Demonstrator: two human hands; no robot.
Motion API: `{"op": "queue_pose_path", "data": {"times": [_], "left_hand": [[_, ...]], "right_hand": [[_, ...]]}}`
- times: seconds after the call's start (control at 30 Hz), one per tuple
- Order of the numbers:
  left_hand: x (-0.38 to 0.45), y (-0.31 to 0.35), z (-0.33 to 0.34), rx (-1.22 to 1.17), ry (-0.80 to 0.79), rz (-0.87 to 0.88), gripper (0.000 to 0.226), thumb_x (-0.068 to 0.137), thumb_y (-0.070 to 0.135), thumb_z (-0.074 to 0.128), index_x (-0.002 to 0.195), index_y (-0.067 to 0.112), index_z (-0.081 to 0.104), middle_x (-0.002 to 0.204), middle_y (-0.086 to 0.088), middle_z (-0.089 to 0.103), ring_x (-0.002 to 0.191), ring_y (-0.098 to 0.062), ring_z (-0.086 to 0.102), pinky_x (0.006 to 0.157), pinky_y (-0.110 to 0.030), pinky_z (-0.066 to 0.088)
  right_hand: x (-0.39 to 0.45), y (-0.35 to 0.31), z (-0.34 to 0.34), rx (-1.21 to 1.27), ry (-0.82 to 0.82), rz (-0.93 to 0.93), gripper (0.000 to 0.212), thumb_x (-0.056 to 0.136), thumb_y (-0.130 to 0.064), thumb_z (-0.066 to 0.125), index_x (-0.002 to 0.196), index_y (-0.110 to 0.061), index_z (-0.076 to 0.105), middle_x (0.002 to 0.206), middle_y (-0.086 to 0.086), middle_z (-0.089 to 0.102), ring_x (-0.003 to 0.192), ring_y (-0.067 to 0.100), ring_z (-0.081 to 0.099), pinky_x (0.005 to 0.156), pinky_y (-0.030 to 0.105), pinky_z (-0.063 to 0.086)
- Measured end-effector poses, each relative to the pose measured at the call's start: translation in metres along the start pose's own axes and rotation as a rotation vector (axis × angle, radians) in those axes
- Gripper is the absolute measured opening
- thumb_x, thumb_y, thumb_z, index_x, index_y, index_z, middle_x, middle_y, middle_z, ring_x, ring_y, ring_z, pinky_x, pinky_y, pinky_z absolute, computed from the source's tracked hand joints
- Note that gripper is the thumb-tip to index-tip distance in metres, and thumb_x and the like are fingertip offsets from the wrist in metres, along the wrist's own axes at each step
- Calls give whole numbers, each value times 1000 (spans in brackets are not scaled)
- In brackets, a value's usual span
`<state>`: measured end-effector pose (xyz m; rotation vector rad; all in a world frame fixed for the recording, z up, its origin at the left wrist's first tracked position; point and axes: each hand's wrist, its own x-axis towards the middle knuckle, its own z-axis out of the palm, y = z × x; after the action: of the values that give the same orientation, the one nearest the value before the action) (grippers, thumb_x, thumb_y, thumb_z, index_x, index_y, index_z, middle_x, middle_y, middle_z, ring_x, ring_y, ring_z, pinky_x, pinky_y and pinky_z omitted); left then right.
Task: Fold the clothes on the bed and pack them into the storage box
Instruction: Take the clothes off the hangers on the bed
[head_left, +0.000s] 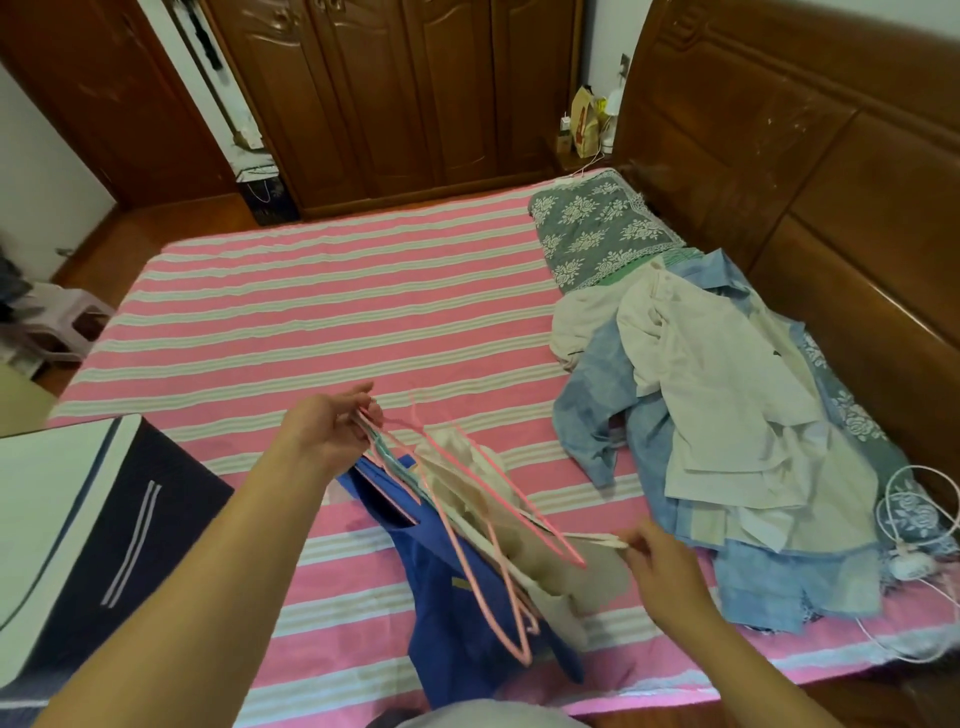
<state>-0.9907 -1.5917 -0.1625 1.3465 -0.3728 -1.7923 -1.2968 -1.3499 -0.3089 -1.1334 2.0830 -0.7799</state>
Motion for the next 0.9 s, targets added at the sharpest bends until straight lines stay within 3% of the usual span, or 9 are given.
{"op": "queue_pose_path", "data": {"times": [0.13,0.3,0.37,0.47,0.53,0.57,0.67,0.77,0.9], "left_hand": [[-11,26,21,-21,-128,57,31,94,-14,31,109,-1,54,76,-9,48,51,-15,45,48,-25,46],[-53,63,42,208,-330,114,25,91,-9,31,99,9,47,70,-4,37,55,-12,32,64,-24,38],[-68,74,44,414,-331,137,21,91,-4,35,96,9,50,70,-4,32,55,-12,26,65,-27,37],[-88,74,40,692,-307,219,21,92,-4,36,97,7,53,65,-3,30,50,-14,23,59,-33,32],[-99,64,37,787,-293,270,24,92,-9,34,97,6,53,60,-2,28,46,-14,21,58,-36,20],[-103,59,34,808,-286,289,26,91,-11,34,97,5,52,58,-2,27,45,-14,20,60,-39,15],[-111,44,32,854,-284,307,26,89,-14,34,95,6,51,54,0,25,45,-14,19,61,-39,11],[-117,34,33,909,-321,302,20,79,-6,46,92,8,52,54,1,22,48,-14,17,50,-25,21],[-123,27,27,1009,-398,291,23,85,-12,44,95,8,51,59,-3,21,51,-17,20,44,-21,28]], "right_hand": [[9,-39,16,167,-184,5,24,85,-2,72,74,-14,55,69,-4,56,66,11,49,59,16,42],[3,-59,28,103,-562,-36,22,85,-5,72,97,-23,68,97,-7,71,92,6,67,82,22,55],[27,-72,8,60,-424,-75,21,90,-4,67,95,-25,68,98,-7,70,94,9,66,85,21,53],[72,-105,-44,105,37,-113,17,94,-5,61,96,-20,70,97,-1,70,95,19,64,76,24,47],[92,-130,-70,99,263,-285,17,94,-2,61,102,-12,72,99,2,69,95,21,64,81,27,45],[97,-146,-75,87,281,-395,16,93,-2,63,101,-11,74,98,0,69,93,19,64,82,29,47],[88,-193,-54,-83,-8,-718,12,91,-14,71,100,-17,78,98,-5,74,92,11,63,87,31,50],[69,-216,-2,-308,-356,-940,14,94,-27,65,103,-28,75,99,-12,72,89,0,54,82,21,45],[54,-223,37,-353,-433,-955,18,95,-29,61,107,-26,75,100,-7,74,90,13,62,82,29,48]]}}
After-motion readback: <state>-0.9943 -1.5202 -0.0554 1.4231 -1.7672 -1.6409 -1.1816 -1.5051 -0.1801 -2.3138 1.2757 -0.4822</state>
